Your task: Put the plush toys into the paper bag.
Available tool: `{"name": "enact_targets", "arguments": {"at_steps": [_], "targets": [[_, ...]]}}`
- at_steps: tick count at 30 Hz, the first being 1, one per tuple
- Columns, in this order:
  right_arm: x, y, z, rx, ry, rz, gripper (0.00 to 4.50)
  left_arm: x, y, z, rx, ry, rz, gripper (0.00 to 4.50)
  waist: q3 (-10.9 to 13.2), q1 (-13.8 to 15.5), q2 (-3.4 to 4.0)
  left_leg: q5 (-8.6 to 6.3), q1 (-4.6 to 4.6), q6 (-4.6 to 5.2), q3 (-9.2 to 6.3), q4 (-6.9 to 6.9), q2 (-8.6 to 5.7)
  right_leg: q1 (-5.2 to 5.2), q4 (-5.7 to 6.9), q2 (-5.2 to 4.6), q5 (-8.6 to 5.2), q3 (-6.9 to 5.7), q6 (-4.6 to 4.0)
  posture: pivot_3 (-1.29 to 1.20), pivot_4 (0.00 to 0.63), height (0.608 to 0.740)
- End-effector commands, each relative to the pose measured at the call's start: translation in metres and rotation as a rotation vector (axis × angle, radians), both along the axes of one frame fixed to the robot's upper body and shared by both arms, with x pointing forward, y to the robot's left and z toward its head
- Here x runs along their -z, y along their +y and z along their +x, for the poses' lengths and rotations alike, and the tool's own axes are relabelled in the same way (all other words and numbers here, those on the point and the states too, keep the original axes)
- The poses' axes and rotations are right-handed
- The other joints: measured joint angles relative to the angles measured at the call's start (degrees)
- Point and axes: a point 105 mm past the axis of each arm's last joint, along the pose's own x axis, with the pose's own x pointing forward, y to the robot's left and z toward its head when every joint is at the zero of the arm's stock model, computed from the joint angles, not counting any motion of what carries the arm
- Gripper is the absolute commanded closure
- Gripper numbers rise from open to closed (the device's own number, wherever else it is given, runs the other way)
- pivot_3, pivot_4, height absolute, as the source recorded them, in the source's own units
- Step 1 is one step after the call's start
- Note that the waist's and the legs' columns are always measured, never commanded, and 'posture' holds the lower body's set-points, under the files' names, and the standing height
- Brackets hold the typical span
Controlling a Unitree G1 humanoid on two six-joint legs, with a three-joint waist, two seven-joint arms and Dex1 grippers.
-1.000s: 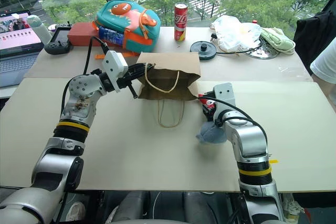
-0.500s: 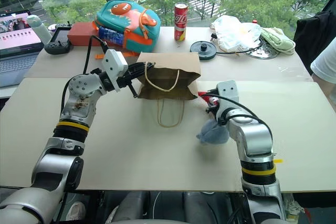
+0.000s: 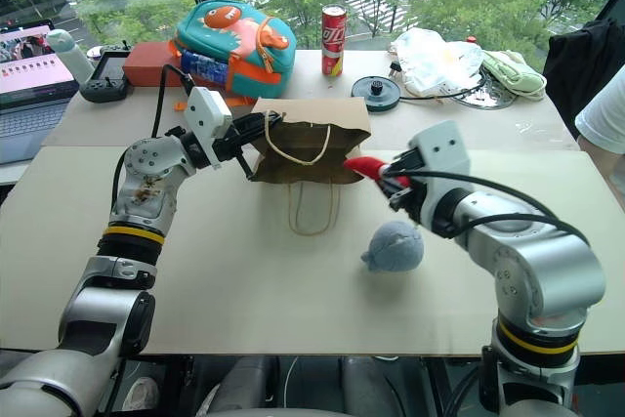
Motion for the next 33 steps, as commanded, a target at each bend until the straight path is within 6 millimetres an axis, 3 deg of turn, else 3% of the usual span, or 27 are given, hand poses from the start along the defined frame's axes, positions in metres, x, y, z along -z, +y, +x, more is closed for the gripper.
{"name": "enact_targets", "arguments": {"at_steps": [1, 13, 18, 25, 28, 33], "targets": [[0.002, 0.026, -0.002, -0.050, -0.011, 0.026, 2.96, -0.017, -0.002, -0.003, 0.009, -0.053, -0.022, 4.50, 0.00, 0.01, 0.00, 0.00, 0.00, 0.00, 0.00, 0.00, 0.00, 0.00, 0.00, 0.00, 0.00, 0.00, 0.00, 0.00, 0.150, 0.739], [0.001, 0.064, 0.073, 0.212, -0.108, 0.174, 2.96, -0.020, -0.012, -0.009, 0.049, -0.043, -0.039, 4.50, -0.01, 0.05, 0.02, 0.01, -0.02, -0.01, 0.00, 0.01, -0.02, -0.07, 0.07, -0.04, 0.01, -0.02, -0.01, 0.00, 0.150, 0.739], [-0.015, 0.095, 0.106, 0.228, -0.138, 0.299, 2.96, -0.016, -0.021, -0.013, 0.078, -0.030, -0.043, 4.50, -0.01, -0.18, 0.02, 0.01, 0.01, -0.01, 0.02, -0.04, 0.00, -0.10, 0.14, -0.03, 0.02, -0.01, -0.03, 0.00, 0.150, 0.739], [-0.005, 0.098, 0.134, 0.320, -0.118, 0.347, 2.96, -0.015, -0.026, -0.016, 0.096, -0.022, -0.045, 4.50, -0.02, 0.07, 0.04, 0.02, 0.04, -0.04, -0.01, -0.20, -0.03, -0.09, 0.39, -0.09, 0.03, -0.07, -0.04, 0.00, 0.150, 0.739], [-0.004, 0.098, 0.137, 0.325, -0.121, 0.356, 2.23, -0.015, -0.026, -0.016, 0.095, -0.020, -0.045, 4.50, -0.02, -0.05, 0.04, 0.02, 0.00, -0.04, 0.02, -0.21, -0.08, -0.12, 0.33, -0.16, 0.03, -0.06, -0.05, 0.00, 0.150, 0.739], [-0.006, 0.102, 0.135, 0.283, -0.117, 0.342, 0.58, -0.013, -0.024, -0.016, 0.086, -0.017, -0.045, 4.50, -0.02, -0.26, 0.05, 0.02, 0.04, -0.04, 0.01, -0.25, -0.04, -0.15, 0.36, -0.12, 0.03, -0.06, -0.05, 0.00, 0.150, 0.739]]}}
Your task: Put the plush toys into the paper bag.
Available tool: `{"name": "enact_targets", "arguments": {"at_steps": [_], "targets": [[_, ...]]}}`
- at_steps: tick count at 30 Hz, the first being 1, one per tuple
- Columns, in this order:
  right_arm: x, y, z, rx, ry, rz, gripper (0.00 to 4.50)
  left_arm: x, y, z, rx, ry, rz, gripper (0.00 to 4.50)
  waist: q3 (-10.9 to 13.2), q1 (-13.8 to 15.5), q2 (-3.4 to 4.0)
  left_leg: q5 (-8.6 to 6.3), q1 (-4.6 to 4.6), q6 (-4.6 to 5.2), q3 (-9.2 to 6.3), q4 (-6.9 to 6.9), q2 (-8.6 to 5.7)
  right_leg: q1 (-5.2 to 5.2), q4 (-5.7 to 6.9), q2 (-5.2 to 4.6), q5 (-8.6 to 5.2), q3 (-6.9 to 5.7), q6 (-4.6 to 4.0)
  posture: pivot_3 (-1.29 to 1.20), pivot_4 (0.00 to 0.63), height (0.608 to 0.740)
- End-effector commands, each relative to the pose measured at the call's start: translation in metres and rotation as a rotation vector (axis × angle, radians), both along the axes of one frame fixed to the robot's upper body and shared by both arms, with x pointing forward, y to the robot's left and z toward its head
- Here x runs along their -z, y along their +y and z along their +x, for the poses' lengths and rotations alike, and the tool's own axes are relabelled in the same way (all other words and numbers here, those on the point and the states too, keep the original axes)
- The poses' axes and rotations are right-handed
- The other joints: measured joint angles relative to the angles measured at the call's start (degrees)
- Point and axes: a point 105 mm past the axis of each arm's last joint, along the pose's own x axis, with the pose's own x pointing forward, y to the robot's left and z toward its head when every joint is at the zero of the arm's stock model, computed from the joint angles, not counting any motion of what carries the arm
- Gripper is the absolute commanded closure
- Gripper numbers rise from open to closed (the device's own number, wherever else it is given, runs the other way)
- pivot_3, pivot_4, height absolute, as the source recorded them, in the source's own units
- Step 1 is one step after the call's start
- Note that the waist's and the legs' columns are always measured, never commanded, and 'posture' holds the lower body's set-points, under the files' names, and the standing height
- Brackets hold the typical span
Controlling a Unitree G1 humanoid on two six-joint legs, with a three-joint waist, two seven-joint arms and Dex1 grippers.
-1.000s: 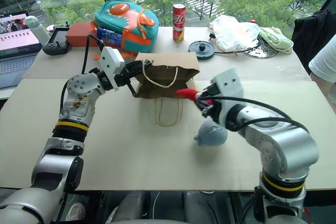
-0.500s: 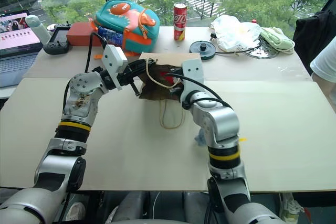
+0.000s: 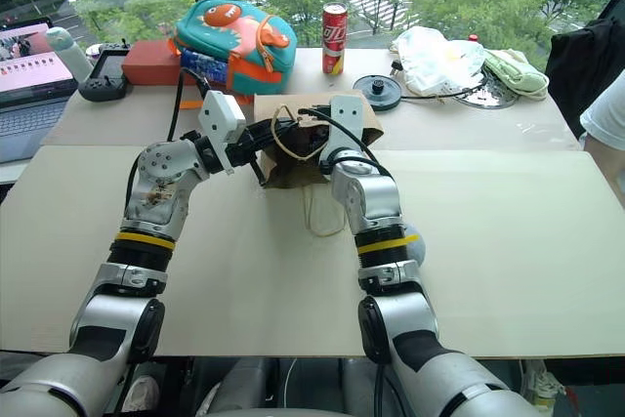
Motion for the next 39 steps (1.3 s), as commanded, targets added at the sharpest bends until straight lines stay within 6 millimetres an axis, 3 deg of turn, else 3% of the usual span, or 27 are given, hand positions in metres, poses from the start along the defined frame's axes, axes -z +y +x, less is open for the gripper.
{"name": "enact_targets", "arguments": {"at_steps": [1, 7, 11, 19, 24, 32, 39], "targets": [[-0.025, 0.013, -0.005, -0.068, -0.074, 0.009, 0.22, -0.013, -0.001, -0.004, 0.011, -0.039, -0.026, 4.50, 0.00, -0.13, 0.00, 0.00, 0.01, 0.00, 0.00, -0.01, 0.00, 0.00, 0.01, 0.00, 0.00, 0.00, 0.00, 0.00, 0.150, 0.739], [-0.028, 0.012, -0.018, -0.123, -0.073, -0.004, 0.07, -0.011, 0.001, -0.003, 0.000, -0.034, -0.024, 4.50, 0.00, -0.32, 0.00, 0.00, 0.00, 0.00, -0.01, 0.00, 0.01, 0.00, 0.02, 0.01, 0.00, -0.01, 0.00, 0.00, 0.150, 0.739], [-0.034, -0.008, -0.039, -0.151, -0.071, 0.010, 0.07, -0.008, 0.003, -0.002, -0.009, -0.030, -0.022, 4.50, 0.00, 0.07, 0.00, 0.00, -0.07, 0.00, -0.05, 0.01, 0.00, 0.02, -0.01, 0.00, 0.00, -0.03, 0.00, 0.00, 0.150, 0.739], [-0.023, -0.036, -0.082, -0.247, -0.027, -0.052, 0.07, -0.004, 0.003, -0.002, -0.018, -0.019, -0.028, 4.50, 0.00, 0.24, 0.00, 0.00, -0.12, 0.00, -0.06, 0.04, 0.00, 0.02, -0.10, 0.01, 0.00, -0.04, 0.00, 0.00, 0.150, 0.739], [-0.011, -0.058, -0.112, -0.318, 0.009, -0.137, 0.07, -0.002, 0.003, -0.003, -0.018, -0.014, -0.030, 4.50, 0.00, 0.25, 0.00, 0.00, -0.14, 0.00, -0.05, 0.05, -0.02, 0.05, -0.24, 0.00, -0.01, -0.02, 0.01, 0.00, 0.150, 0.739], [-0.019, -0.112, -0.150, -0.321, 0.056, -0.275, 0.07, -0.001, 0.004, -0.004, -0.019, -0.012, -0.030, 4.50, 0.00, 0.34, 0.00, 0.00, -0.13, 0.00, -0.04, 0.12, -0.02, 0.14, -0.63, 0.03, -0.02, 0.00, 0.03, 0.00, 0.150, 0.739], [0.012, -0.110, -0.170, -0.386, 0.195, -0.314, 0.07, 0.001, 0.003, -0.005, -0.014, -0.010, -0.028, 4.50, 0.00, 0.30, -0.01, 0.00, -0.14, 0.00, -0.02, 0.10, 0.00, 0.15, -0.68, 0.06, -0.02, 0.02, 0.03, 0.00, 0.150, 0.739]]}}
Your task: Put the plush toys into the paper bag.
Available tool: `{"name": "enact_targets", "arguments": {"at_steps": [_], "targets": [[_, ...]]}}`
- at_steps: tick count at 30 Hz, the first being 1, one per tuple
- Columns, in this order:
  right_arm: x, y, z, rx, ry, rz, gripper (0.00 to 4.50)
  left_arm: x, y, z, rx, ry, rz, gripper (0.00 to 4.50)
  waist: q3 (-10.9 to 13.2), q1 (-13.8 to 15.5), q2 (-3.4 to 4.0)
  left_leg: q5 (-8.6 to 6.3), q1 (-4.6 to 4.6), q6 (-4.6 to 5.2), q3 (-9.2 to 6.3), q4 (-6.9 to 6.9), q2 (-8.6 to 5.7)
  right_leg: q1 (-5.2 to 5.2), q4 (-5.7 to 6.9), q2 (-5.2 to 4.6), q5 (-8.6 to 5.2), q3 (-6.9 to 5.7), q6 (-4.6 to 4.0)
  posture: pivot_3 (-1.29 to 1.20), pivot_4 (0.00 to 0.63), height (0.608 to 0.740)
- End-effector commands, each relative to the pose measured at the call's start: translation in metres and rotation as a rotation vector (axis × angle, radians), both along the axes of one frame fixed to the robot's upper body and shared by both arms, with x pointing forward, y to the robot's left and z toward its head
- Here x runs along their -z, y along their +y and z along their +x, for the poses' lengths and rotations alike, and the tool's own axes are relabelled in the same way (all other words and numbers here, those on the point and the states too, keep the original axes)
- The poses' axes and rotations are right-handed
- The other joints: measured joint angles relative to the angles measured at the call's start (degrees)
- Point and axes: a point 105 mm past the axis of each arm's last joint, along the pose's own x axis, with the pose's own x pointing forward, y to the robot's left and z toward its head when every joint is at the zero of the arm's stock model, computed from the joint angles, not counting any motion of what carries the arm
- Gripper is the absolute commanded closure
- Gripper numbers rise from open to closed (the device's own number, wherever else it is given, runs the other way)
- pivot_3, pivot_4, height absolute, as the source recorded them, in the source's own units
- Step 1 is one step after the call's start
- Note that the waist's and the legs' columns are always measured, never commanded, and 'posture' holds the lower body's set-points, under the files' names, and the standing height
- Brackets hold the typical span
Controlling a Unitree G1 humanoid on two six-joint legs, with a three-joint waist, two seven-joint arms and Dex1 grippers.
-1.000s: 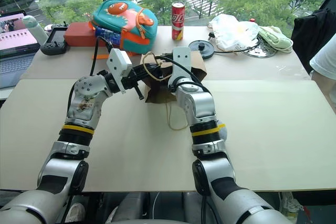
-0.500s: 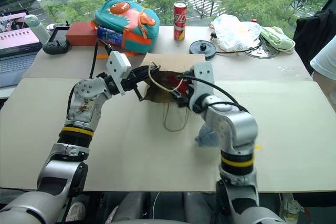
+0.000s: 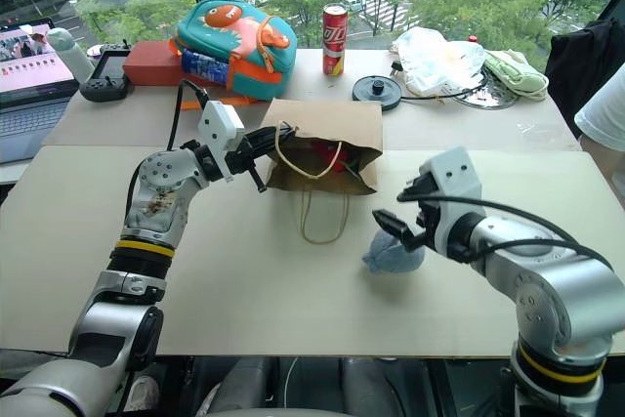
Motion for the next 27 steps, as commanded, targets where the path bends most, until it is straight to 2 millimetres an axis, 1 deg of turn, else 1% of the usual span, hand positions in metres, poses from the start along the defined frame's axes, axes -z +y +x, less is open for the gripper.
{"name": "enact_targets", "arguments": {"at_steps": [1, 5, 8, 9, 11, 12, 13, 14, 15, 16, 17, 19, 20, 22, 23, 24, 27], "targets": [[0.009, 0.009, -0.007, -0.032, 0.034, -0.010, 0.07, -0.013, -0.002, -0.003, 0.015, -0.043, -0.021, 4.50, 0.00, -0.01, 0.00, 0.00, 0.00, 0.00, 0.01, 0.00, -0.01, 0.00, 0.00, 0.00, 0.00, 0.02, 0.00, 0.00, 0.150, 0.739], [0.038, -0.001, -0.011, 0.020, 0.129, -0.089, 0.07, -0.016, -0.003, -0.003, 0.016, -0.049, -0.023, 4.50, 0.00, 0.17, 0.00, 0.00, 0.01, 0.00, 0.01, 0.05, -0.01, 0.04, 0.00, 0.00, 0.00, 0.01, 0.00, 0.00, 0.150, 0.739], [0.052, -0.013, -0.013, 0.067, 0.163, -0.150, 0.07, -0.016, -0.002, -0.003, 0.016, -0.051, -0.023, 4.50, 0.00, 0.33, 0.00, 0.00, -0.03, 0.00, 0.01, 0.09, -0.03, 0.06, -0.04, -0.02, -0.01, 0.01, 0.01, 0.00, 0.150, 0.739], [0.054, -0.014, -0.013, 0.068, 0.165, -0.152, 0.07, -0.016, -0.002, -0.004, 0.016, -0.051, -0.023, 4.50, 0.00, 0.38, 0.00, 0.00, -0.02, 0.00, 0.01, 0.10, -0.04, 0.08, -0.06, -0.03, -0.01, 0.01, 0.02, 0.00, 0.150, 0.739], [0.054, -0.015, -0.011, 0.080, 0.149, -0.141, 0.57, -0.016, -0.003, -0.004, 0.017, -0.051, -0.023, 4.50, 0.00, 0.39, -0.01, 0.00, 0.01, 0.00, -0.01, 0.11, -0.03, 0.13, -0.08, -0.02, -0.01, 0.00, 0.02, 0.00, 0.150, 0.739], [0.053, -0.015, -0.010, 0.083, 0.140, -0.144, 0.72, -0.016, -0.003, -0.004, 0.017, -0.051, -0.022, 4.50, 0.00, 0.37, -0.01, 0.00, 0.03, 0.00, -0.01, 0.11, -0.03, 0.15, -0.08, -0.02, -0.01, 0.00, 0.03, 0.00, 0.150, 0.739], [0.053, -0.015, -0.009, 0.083, 0.133, -0.144, 0.99, -0.016, -0.003, -0.003, 0.017, -0.051, -0.023, 4.50, 0.00, 0.36, -0.01, 0.00, 0.07, 0.00, -0.01, 0.11, -0.03, 0.19, -0.08, -0.01, -0.02, 0.00, 0.03, 0.00, 0.150, 0.739], [0.053, -0.015, -0.009, 0.081, 0.130, -0.143, 1.40, -0.016, -0.003, -0.003, 0.017, -0.051, -0.023, 4.50, 0.00, 0.36, -0.01, 0.00, 0.12, 0.00, -0.01, 0.11, -0.03, 0.23, -0.07, -0.01, -0.02, 0.00, 0.04, 0.00, 0.150, 0.739], [0.053, -0.014, -0.009, 0.078, 0.127, -0.140, 1.66, -0.016, -0.003, -0.003, 0.017, -0.051, -0.023, 4.50, 0.00, 0.34, -0.01, 0.00, 0.19, 0.00, -0.01, 0.10, -0.02, 0.31, -0.08, 0.00, -0.03, 0.00, 0.04, 0.00, 0.150, 0.739], [0.053, -0.013, -0.009, 0.074, 0.127, -0.136, 2.14, -0.017, -0.003, -0.003, 0.017, -0.051, -0.023, 4.50, 0.00, 0.32, -0.01, 0.00, 0.26, 0.00, -0.01, 0.09, -0.02, 0.38, -0.09, 0.00, -0.03, 0.00, 0.06, 0.00, 0.150, 0.739], [0.053, -0.012, -0.009, 0.071, 0.128, -0.135, 2.33, -0.017, -0.003, -0.003, 0.017, -0.051, -0.024, 4.50, 0.00, 0.31, -0.01, 0.00, 0.31, 0.00, -0.02, 0.09, -0.02, 0.44, -0.10, 0.00, -0.05, 0.00, 0.08, 0.00, 0.150, 0.739], [0.055, -0.012, -0.008, 0.069, 0.132, -0.137, 3.02, -0.017, -0.003, -0.003, 0.017, -0.052, -0.024, 4.50, 0.00, 0.28, -0.02, 0.00, 0.35, 0.00, -0.02, 0.09, -0.02, 0.49, -0.12, 0.00, -0.06, 0.00, 0.10, 0.00, 0.150, 0.739], [0.055, -0.012, -0.008, 0.068, 0.132, -0.139, 3.02, -0.017, -0.003, -0.002, 0.017, -0.052, -0.025, 4.50, 0.00, 0.28, -0.01, 0.00, 0.37, 0.00, -0.02, 0.09, -0.02, 0.51, -0.12, 0.00, -0.07, 0.00, 0.11, 0.00, 0.150, 0.739], [0.055, -0.012, -0.008, 0.067, 0.129, -0.135, 3.02, -0.018, -0.003, -0.002, 0.016, -0.051, -0.027, 4.50, 0.00, 0.27, -0.01, 0.00, 0.39, 0.00, -0.02, 0.10, -0.02, 0.54, -0.12, 0.00, -0.07, 0.00, 0.12, 0.00, 0.150, 0.739], [0.050, -0.010, -0.005, 0.073, 0.106, -0.113, 3.02, -0.018, -0.003, -0.001, 0.014, -0.050, -0.029, 4.50, 0.00, 0.27, -0.01, 0.00, 0.39, 0.00, -0.02, 0.10, -0.02, 0.54, -0.12, 0.00, -0.07, 0.00, 0.12, 0.00, 0.150, 0.739], [0.036, -0.002, 0.001, 0.078, 0.053, -0.018, 3.02, -0.019, -0.003, -0.001, 0.012, -0.045, -0.036, 4.50, 0.01, 0.25, -0.02, 0.00, 0.39, 0.00, -0.02, 0.10, -0.02, 0.54, -0.12, 0.00, -0.07, 0.00, 0.12, 0.00, 0.150, 0.739], [0.009, 0.013, 0.010, 0.080, -0.036, 0.152, 3.02, -0.021, -0.004, 0.001, 0.007, -0.034, -0.052, 4.50, 0.02, -0.09, -0.02, 0.00, 0.42, 0.00, -0.03, 0.10, 0.03, 0.54, -0.09, 0.07, -0.07, 0.03, 0.12, 0.00, 0.150, 0.739]]}}
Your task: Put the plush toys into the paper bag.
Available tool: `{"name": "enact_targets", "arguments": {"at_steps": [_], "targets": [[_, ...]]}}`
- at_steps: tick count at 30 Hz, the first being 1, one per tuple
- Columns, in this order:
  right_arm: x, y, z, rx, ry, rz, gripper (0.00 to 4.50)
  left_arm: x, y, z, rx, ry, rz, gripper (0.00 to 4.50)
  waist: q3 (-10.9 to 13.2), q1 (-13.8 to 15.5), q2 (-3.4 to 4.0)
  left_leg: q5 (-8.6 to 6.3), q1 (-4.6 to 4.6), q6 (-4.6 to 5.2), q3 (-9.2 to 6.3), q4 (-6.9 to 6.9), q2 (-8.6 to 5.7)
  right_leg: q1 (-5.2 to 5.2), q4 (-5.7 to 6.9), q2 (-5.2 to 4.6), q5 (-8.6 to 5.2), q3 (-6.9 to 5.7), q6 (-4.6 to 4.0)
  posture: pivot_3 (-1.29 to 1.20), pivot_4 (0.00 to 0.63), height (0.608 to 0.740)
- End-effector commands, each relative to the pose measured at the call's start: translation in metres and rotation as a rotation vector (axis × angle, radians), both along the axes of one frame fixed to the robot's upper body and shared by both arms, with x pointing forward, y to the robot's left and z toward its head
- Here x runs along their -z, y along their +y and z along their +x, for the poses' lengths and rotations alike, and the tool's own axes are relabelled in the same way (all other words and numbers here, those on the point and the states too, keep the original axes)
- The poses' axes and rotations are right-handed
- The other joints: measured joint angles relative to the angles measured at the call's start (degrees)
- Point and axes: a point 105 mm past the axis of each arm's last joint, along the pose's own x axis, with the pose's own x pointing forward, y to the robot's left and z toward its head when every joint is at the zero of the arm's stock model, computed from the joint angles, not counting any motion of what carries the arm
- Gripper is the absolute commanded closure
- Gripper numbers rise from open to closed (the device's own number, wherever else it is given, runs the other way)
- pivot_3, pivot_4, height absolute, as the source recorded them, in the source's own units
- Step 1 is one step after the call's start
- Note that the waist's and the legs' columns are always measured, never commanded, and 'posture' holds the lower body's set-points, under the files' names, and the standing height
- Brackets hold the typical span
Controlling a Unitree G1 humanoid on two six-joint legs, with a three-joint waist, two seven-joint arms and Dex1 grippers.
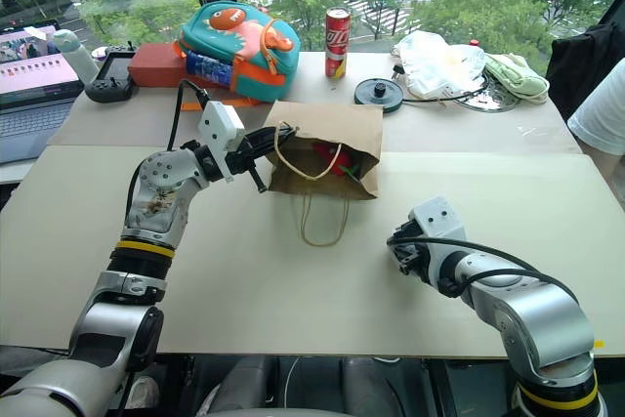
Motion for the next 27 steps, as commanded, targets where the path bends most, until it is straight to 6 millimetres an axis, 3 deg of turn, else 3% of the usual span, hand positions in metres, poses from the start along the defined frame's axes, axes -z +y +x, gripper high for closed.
{"name": "enact_targets", "arguments": {"at_steps": [1, 6, 9, 14, 19, 24, 27], "targets": [[-0.036, 0.014, 0.008, -0.007, -0.127, 0.139, 3.02, -0.020, -0.003, 0.001, 0.006, -0.030, -0.049, 4.50, 0.00, 0.00, 0.01, 0.00, 0.01, 0.00, -0.01, 0.00, -0.01, 0.00, 0.04, 0.00, 0.00, 0.00, 0.00, 0.00, 0.150, 0.739], [-0.055, 0.036, 0.024, 0.065, -0.187, 0.328, 3.02, -0.024, -0.005, 0.000, 0.009, -0.025, -0.057, 4.50, -0.01, 0.15, 0.03, 0.00, -0.05, 0.00, -0.09, -0.01, -0.02, -0.01, 0.01, 0.00, 0.03, -0.05, -0.05, 0.00, 0.150, 0.739], [-0.058, 0.042, 0.031, 0.098, -0.192, 0.366, 3.02, -0.025, -0.004, 0.000, 0.009, -0.024, -0.057, 4.50, -0.01, 0.25, 0.04, 0.00, -0.14, 0.00, -0.10, -0.07, -0.05, -0.14, 0.02, -0.04, 0.05, -0.04, -0.08, 0.00, 0.150, 0.739], [-0.057, 0.077, 0.050, 0.106, -0.181, 0.458, 3.02, -0.028, -0.006, 0.000, 0.013, -0.025, -0.057, 4.50, -0.02, 0.02, 0.05, 0.00, -0.14, 0.00, -0.09, -0.09, -0.05, -0.19, 0.05, -0.06, 0.05, -0.04, -0.09, 0.00, 0.150, 0.739], [-0.050, 0.105, 0.091, 0.156, -0.201, 0.530, 3.02, -0.028, -0.011, -0.002, 0.030, -0.024, -0.056, 4.50, -0.03, -0.11, 0.06, 0.01, -0.10, -0.02, -0.05, -0.12, -0.04, -0.27, 0.11, -0.03, 0.06, -0.02, -0.11, 0.00, 0.150, 0.739], [-0.072, 0.115, 0.125, 0.197, -0.295, 0.689, 3.02, -0.027, -0.014, -0.002, 0.039, -0.022, -0.052, 4.50, -0.02, -0.04, 0.07, 0.02, -0.23, -0.03, -0.02, -0.15, -0.05, -0.42, 0.11, -0.07, 0.07, -0.01, -0.13, 0.00, 0.150, 0.739], [-0.075, 0.123, 0.142, 0.229, -0.299, 0.763, 3.02, -0.027, -0.015, -0.002, 0.042, -0.022, -0.050, 4.50, -0.03, -0.10, 0.07, 0.03, -0.32, -0.04, -0.01, -0.17, -0.05, -0.57, 0.17, -0.08, 0.09, 0.01, -0.15, 0.00, 0.150, 0.739]]}}
